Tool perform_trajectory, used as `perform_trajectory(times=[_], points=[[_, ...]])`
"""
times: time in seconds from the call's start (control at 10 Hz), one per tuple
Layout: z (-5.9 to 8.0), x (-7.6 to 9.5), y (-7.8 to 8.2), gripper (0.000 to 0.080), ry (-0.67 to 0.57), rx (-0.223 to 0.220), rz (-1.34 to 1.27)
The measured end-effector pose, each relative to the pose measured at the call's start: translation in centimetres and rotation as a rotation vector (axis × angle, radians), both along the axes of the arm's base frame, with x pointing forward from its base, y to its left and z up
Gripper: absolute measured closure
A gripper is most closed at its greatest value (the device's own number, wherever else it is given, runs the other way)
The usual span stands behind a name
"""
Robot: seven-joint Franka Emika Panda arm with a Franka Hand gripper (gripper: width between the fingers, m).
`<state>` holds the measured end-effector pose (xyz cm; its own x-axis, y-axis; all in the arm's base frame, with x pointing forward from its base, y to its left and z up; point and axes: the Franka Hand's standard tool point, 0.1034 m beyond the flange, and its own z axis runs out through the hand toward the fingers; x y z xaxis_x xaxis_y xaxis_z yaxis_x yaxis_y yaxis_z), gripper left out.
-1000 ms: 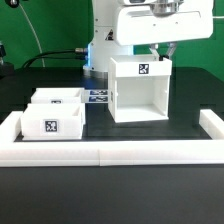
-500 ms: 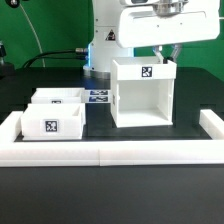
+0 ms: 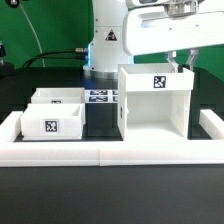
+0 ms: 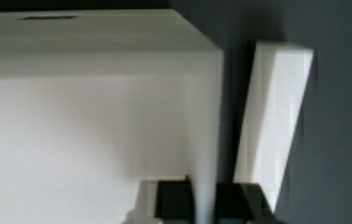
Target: Assemble drawer
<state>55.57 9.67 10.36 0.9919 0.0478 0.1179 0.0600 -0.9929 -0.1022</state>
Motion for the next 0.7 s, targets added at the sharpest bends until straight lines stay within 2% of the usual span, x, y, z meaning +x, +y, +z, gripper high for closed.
perform_trajectory(times=[0.2, 0.7], points=[[0.0, 2.0, 0.4, 0.0758, -0.043, 0.009, -0.011], [0.3, 2.4, 0.5, 0.0758, -0.056, 0.024, -0.082]])
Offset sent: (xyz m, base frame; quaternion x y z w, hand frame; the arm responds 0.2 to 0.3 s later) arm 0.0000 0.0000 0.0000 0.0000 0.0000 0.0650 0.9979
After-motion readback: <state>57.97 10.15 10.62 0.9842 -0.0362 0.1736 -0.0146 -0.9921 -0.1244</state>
